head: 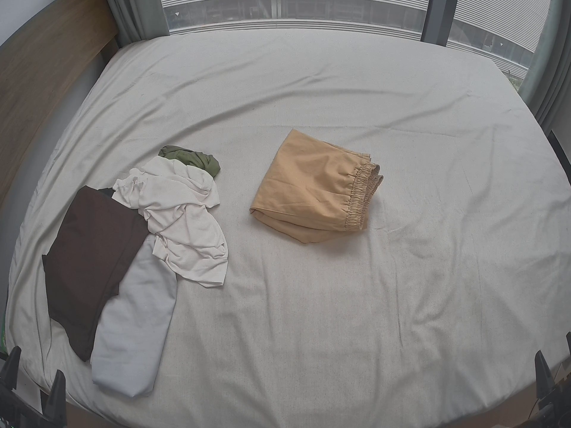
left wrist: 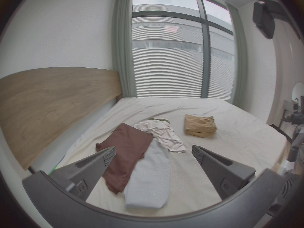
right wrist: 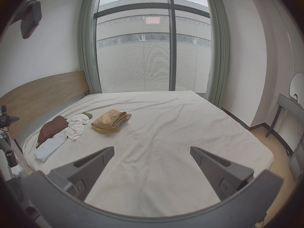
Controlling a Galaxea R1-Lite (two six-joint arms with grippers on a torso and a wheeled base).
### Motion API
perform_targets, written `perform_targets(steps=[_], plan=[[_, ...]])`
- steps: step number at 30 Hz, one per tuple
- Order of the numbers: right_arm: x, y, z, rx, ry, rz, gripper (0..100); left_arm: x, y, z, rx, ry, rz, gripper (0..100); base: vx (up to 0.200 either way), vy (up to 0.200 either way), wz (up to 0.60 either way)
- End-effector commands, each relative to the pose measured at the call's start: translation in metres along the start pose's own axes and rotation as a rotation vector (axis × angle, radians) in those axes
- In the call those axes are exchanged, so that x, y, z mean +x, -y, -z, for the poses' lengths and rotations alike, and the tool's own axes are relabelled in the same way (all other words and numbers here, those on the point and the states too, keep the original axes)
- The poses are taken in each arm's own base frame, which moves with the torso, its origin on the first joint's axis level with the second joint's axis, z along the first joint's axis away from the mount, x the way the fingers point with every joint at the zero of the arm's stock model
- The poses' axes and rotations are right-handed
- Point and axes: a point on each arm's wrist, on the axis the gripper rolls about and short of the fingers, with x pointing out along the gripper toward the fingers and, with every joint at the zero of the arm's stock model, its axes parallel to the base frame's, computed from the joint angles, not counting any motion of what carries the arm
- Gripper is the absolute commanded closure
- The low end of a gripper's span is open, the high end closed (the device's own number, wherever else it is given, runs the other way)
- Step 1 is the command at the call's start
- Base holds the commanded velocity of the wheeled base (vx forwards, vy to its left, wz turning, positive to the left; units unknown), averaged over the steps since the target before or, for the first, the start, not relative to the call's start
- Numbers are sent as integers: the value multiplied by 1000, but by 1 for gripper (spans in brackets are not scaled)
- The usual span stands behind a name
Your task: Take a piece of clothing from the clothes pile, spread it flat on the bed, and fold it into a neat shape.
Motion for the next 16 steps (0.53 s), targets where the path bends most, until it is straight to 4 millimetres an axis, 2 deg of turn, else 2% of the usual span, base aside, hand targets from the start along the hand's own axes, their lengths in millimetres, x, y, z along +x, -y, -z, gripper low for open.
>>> perform_targets(steps=[1,16], plan=[[0,0,5,-3,-5,-3,0,0,0,12,1,-63,19,0,0,0,0],[0,-1,5,-29,-5,-53,0,0,1,11,-8,-56,28,0,0,0,0]])
